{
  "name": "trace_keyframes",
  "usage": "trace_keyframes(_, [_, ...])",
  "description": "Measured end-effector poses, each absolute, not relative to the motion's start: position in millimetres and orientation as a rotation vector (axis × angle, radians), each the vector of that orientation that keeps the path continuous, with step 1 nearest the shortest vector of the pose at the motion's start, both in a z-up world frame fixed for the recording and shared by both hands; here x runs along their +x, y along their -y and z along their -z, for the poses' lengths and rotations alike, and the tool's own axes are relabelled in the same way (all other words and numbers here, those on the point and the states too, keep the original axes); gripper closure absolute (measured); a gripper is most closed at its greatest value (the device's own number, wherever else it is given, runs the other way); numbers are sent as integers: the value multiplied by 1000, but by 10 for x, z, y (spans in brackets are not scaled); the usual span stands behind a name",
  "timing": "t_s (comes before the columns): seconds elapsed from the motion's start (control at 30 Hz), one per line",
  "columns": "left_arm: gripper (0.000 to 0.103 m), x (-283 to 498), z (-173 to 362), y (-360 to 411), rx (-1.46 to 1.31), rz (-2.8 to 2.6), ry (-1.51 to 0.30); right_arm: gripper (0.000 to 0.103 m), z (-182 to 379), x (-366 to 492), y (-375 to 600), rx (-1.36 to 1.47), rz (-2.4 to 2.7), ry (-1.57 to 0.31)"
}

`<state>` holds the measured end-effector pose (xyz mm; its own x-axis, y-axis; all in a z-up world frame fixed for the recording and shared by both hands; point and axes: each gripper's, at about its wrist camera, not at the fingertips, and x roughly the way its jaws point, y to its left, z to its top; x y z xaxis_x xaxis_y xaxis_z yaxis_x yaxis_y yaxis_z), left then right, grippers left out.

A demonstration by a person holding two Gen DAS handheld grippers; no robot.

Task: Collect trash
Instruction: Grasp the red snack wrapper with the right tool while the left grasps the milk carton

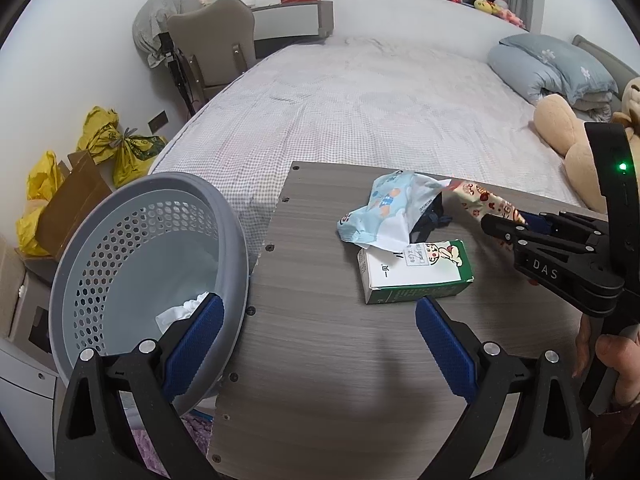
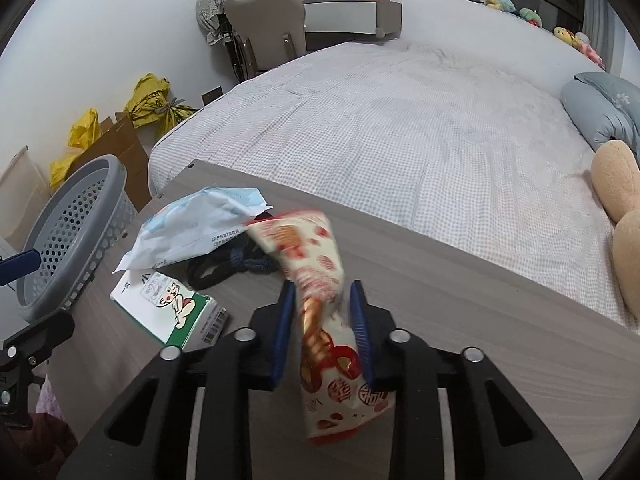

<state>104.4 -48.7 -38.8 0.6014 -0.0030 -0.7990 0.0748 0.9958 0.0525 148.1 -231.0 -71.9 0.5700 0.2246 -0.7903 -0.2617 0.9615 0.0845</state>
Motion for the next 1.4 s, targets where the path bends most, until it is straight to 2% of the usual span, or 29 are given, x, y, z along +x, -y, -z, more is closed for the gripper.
trace_keyframes(0.6, [8, 1151, 582, 844, 57, 106, -959, 80, 581, 575, 2785, 269, -186, -854])
trace_keyframes(1.1, [8, 1420, 842, 1226, 38, 119, -1005, 80, 701, 338, 3173, 371, -136, -846])
trace_keyframes(1.17, [10, 1434, 854, 1219, 25, 121, -1007, 80, 710, 329, 3189, 374, -134, -848])
trace_keyframes(1.27, [22, 1428, 855, 1203, 20, 132, -1011, 80, 718, 308, 3210, 381, -132, -849])
trace_keyframes(1.4, [22, 1373, 833, 1179, 15, 155, -1009, 80, 693, 276, 3199, 384, -128, -844])
